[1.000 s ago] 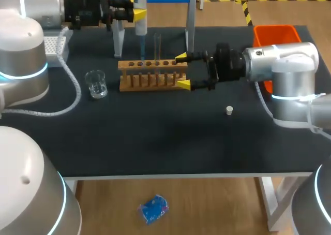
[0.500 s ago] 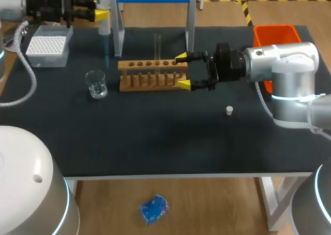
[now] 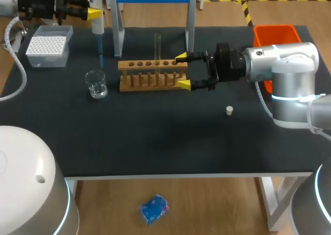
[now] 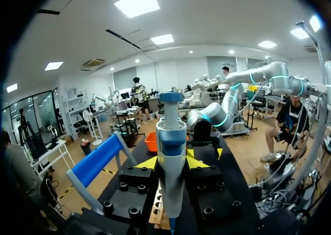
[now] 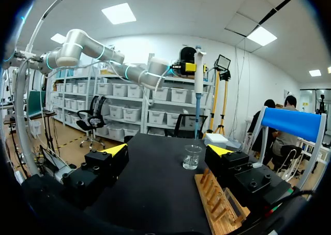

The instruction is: Invert the test tube, pick up the pipette, mount the tip to pipette, aspirate from beaker and dispense into the tube, eject the tip, return the pipette, and cap with the stopper.

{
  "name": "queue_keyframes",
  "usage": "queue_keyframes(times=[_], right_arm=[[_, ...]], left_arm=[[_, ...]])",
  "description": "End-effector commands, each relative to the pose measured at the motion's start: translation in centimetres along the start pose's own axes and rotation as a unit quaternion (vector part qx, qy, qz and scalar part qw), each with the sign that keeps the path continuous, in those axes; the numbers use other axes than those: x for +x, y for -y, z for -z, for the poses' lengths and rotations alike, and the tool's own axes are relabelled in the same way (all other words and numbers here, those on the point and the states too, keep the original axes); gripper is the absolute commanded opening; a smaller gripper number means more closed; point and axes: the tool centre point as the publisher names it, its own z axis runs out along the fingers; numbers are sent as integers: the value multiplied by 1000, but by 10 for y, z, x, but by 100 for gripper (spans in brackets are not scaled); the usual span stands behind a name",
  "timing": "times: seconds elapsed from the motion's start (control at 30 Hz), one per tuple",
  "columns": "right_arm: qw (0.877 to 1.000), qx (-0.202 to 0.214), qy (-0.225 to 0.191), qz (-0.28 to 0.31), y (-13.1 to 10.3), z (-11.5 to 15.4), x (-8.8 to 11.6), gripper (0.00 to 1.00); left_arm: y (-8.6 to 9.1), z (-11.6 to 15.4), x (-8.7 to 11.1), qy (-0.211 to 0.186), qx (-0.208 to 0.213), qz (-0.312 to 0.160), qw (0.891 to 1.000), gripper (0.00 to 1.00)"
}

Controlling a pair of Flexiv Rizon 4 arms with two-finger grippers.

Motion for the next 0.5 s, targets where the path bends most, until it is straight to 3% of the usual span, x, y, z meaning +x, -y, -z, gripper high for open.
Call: queue_keyframes(times=[0.03,0.3,0.5], right_arm=[[1000,1,0,0,0,1,0,100],[1000,1,0,0,0,1,0,100],[1000,1,0,0,0,1,0,100]], left_arm=[[-8,4,0,8,8,-7,1000,0],[-18,14,-1,7,16,-30,999,0],[-26,20,-3,-24,9,-34,999,0]])
